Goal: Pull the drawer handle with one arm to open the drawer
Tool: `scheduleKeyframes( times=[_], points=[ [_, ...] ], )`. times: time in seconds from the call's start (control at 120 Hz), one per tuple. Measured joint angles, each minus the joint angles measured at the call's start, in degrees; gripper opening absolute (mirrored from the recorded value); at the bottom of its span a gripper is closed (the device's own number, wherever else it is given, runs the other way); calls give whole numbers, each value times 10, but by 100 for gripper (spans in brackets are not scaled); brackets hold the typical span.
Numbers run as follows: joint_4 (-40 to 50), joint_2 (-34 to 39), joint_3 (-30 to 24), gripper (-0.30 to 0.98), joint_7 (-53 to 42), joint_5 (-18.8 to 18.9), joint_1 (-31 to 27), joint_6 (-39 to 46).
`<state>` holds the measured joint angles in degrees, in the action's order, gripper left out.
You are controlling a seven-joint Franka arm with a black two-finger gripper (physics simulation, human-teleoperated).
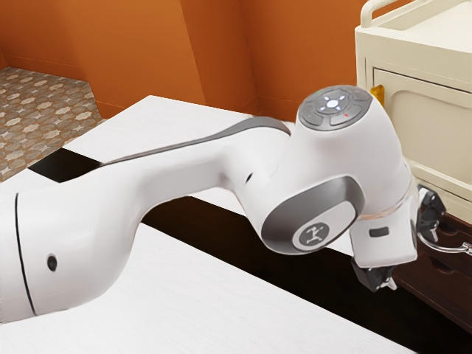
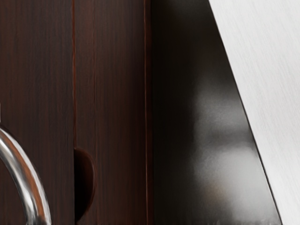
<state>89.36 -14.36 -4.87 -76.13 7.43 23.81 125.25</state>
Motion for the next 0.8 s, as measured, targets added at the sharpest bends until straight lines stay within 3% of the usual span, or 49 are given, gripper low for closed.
scheduleKeyframes(
  times=[0.258, 0.8],
  points=[
    [3, 0, 2, 63, -4, -5, 0, 10],
    [35, 24, 2, 49, 1, -54, 3, 8]
  ],
)
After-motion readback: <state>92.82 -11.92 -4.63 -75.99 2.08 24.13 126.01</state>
